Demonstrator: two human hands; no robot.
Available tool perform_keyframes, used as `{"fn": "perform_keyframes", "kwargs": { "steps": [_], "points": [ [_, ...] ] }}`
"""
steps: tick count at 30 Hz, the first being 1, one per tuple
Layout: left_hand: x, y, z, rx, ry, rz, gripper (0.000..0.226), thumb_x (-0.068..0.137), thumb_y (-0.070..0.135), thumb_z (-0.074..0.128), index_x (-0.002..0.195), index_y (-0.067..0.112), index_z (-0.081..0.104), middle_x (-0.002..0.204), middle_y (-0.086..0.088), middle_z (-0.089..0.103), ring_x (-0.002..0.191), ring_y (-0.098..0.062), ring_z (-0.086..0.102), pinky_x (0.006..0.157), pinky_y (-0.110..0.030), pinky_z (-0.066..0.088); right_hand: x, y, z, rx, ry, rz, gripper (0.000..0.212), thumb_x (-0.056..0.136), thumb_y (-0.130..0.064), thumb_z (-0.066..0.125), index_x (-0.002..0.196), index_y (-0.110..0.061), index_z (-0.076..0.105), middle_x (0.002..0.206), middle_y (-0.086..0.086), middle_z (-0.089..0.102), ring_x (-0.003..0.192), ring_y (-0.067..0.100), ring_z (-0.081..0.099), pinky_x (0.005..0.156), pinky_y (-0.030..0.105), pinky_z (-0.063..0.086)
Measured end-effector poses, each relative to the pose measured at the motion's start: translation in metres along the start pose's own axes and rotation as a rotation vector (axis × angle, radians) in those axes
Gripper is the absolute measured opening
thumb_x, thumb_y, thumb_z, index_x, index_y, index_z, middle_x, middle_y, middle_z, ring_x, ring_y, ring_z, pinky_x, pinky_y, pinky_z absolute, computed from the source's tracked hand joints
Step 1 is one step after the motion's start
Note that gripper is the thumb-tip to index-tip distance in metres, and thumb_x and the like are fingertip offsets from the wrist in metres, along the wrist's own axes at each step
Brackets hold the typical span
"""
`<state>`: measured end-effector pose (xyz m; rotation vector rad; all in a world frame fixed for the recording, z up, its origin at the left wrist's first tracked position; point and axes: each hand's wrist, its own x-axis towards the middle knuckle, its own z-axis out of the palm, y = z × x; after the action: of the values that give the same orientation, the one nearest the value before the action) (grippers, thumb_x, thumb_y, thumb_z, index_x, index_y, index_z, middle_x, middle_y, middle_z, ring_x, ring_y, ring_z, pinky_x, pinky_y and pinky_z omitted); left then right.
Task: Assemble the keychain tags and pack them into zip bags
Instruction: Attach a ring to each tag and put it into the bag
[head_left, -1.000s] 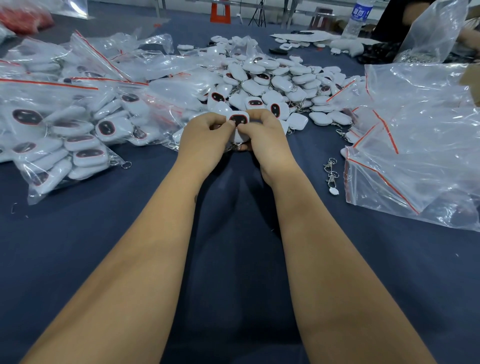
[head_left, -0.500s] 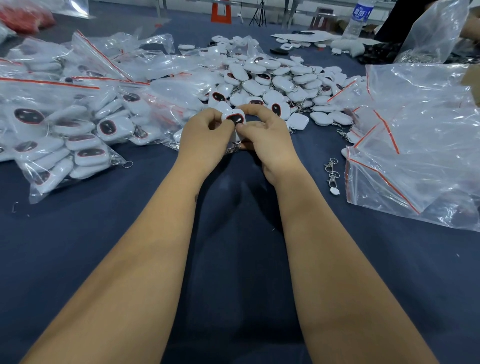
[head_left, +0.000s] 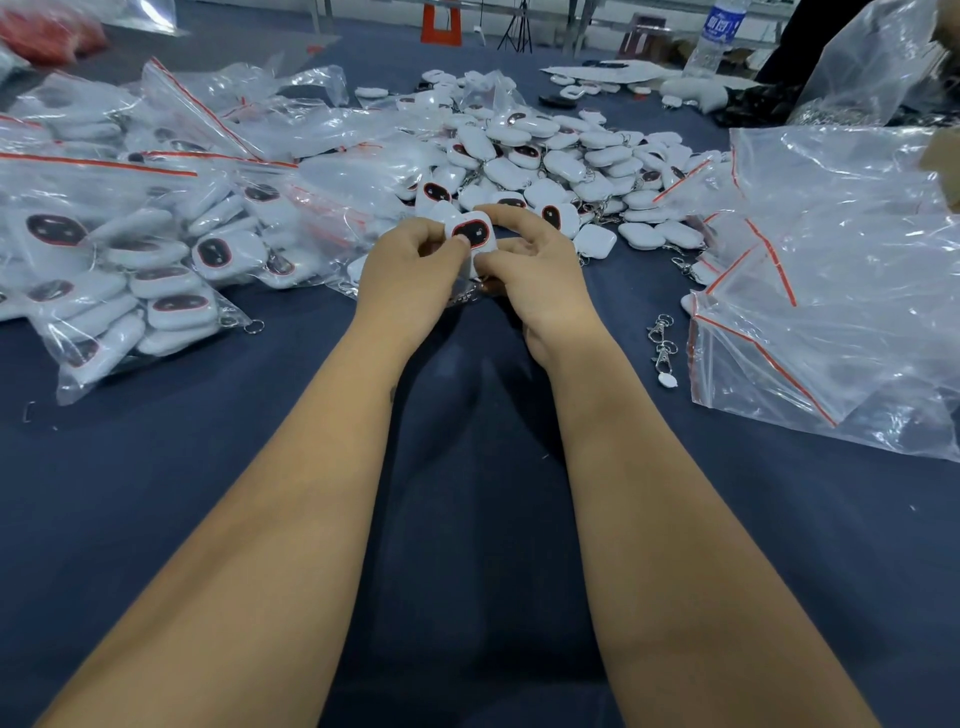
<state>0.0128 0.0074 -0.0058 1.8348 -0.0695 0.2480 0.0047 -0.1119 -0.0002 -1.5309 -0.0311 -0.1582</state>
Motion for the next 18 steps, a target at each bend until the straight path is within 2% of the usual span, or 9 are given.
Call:
{"fn": "perform_keyframes", "kwargs": {
  "steps": [4, 10, 13, 15, 17, 18],
  "points": [
    [-0.0014, 0.0010, -0.0007, 0.005, -0.015, -0.007, 0.020, 0.090, 0.028, 0.060, 0.092, 0.011, 0.069, 0.073, 0.006, 0.060, 0.068, -0.013, 0.053, 0.070, -0.032, 0.047, -0.0005, -0.0004, -0.0010, -0.015, 0.010, 0.009, 0.042, 0.081, 0.013, 0.053, 0.107, -0.019, 0.065, 0.066, -0.002, 0.069, 0.068, 0.015, 0.064, 0.067, 0.025, 0.053],
    [-0.0044, 0.0042, -0.0013, 0.018, -0.038, -0.001, 0.023, 0.090, 0.026, 0.059, 0.089, 0.006, 0.070, 0.064, 0.008, 0.055, 0.062, -0.010, 0.047, 0.064, -0.028, 0.041, -0.0016, -0.0018, -0.0011, -0.044, -0.004, 0.014, 0.040, 0.082, 0.011, 0.052, 0.102, -0.021, 0.064, 0.064, -0.006, 0.069, 0.062, 0.010, 0.063, 0.063, 0.021, 0.052],
    [-0.0055, 0.0040, -0.0018, 0.017, -0.047, -0.010, 0.026, 0.090, 0.027, 0.059, 0.082, 0.004, 0.068, 0.050, 0.013, 0.049, 0.051, -0.006, 0.042, 0.057, -0.024, 0.037, -0.0017, -0.0008, -0.0004, -0.038, -0.004, 0.006, 0.036, 0.084, 0.009, 0.054, 0.102, -0.021, 0.063, 0.068, -0.003, 0.071, 0.060, 0.008, 0.064, 0.061, 0.020, 0.052],
    [-0.0059, 0.0045, -0.0017, 0.028, -0.060, -0.013, 0.027, 0.090, 0.025, 0.058, 0.070, 0.007, 0.063, 0.045, 0.013, 0.045, 0.047, -0.005, 0.038, 0.052, -0.020, 0.033, -0.0014, -0.0005, -0.0001, -0.031, -0.001, 0.005, 0.034, 0.086, 0.008, 0.056, 0.104, -0.020, 0.062, 0.072, 0.000, 0.071, 0.061, 0.008, 0.065, 0.063, 0.021, 0.052],
    [-0.0048, 0.0041, -0.0014, 0.030, -0.058, -0.014, 0.030, 0.089, 0.024, 0.057, 0.061, 0.014, 0.054, 0.046, 0.013, 0.043, 0.048, -0.006, 0.037, 0.050, -0.018, 0.032, -0.0010, -0.0001, 0.0001, -0.009, 0.009, 0.010, 0.035, 0.085, 0.008, 0.057, 0.105, -0.020, 0.061, 0.074, 0.002, 0.072, 0.064, 0.011, 0.067, 0.067, 0.025, 0.055],
    [-0.0044, 0.0038, -0.0011, 0.005, -0.051, -0.029, 0.028, 0.087, 0.023, 0.055, 0.061, 0.015, 0.054, 0.051, 0.012, 0.046, 0.051, -0.008, 0.039, 0.054, -0.019, 0.034, -0.0005, -0.0003, 0.0004, -0.003, 0.023, 0.014, 0.036, 0.084, 0.009, 0.057, 0.107, -0.018, 0.061, 0.078, 0.004, 0.072, 0.069, 0.014, 0.067, 0.071, 0.028, 0.056]
  ]
}}
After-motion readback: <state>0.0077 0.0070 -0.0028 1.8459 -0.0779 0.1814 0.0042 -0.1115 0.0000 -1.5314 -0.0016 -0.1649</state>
